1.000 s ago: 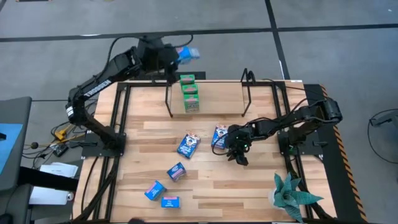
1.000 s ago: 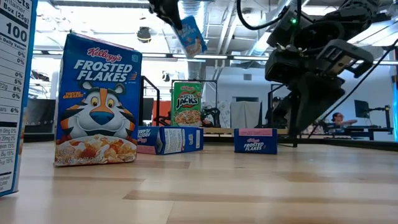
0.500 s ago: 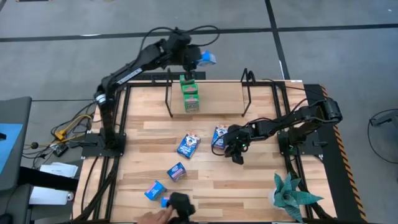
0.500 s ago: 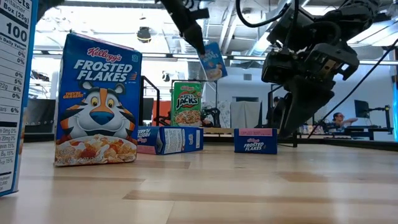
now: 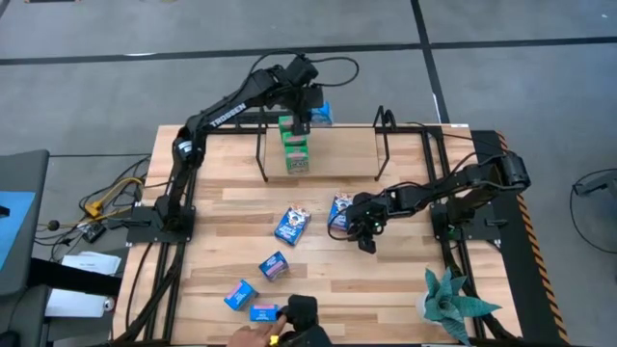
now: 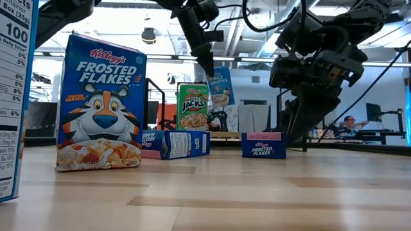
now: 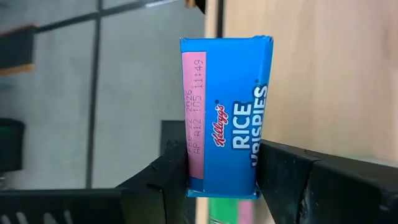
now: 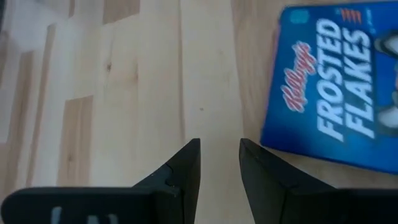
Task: Stack cereal on shelf
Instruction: Put the top light blue cereal box on the shelf aligned with the green cereal box
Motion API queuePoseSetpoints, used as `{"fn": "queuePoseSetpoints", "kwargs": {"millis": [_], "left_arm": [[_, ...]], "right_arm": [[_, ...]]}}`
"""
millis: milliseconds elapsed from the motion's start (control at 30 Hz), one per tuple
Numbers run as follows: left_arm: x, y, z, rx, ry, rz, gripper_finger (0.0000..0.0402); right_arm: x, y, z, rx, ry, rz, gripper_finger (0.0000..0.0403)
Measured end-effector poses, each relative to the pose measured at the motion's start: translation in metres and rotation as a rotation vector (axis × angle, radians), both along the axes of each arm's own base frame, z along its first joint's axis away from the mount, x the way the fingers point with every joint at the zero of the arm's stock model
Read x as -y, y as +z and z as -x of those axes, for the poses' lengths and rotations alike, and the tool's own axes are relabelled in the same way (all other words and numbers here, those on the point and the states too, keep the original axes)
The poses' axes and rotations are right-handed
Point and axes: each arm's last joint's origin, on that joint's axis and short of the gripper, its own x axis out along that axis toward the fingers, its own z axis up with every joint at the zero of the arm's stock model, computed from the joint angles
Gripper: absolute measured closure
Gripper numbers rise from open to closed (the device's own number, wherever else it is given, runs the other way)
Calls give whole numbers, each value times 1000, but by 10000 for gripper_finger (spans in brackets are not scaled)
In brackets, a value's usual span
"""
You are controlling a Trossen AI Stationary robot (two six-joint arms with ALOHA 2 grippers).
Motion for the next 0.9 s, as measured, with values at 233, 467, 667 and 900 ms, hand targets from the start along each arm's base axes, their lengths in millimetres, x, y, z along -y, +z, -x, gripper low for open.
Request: {"fn": "queuePoseSetpoints", "kwargs": {"millis": [233, 467, 667, 900], "left_arm": [[1, -5, -2, 33, 39, 53, 249], [-2, -20, -5, 22, 47, 68, 249], [-7, -29, -3, 8, 57, 95, 249], [-15, -39, -8, 27, 62, 118, 249]], "right_arm": [[1, -1, 0, 6, -4, 0, 267], [2, 0, 0, 12, -2, 6, 267], [2, 0, 0, 15, -7, 13, 267], [4, 0, -1, 18, -20, 26, 267]]}}
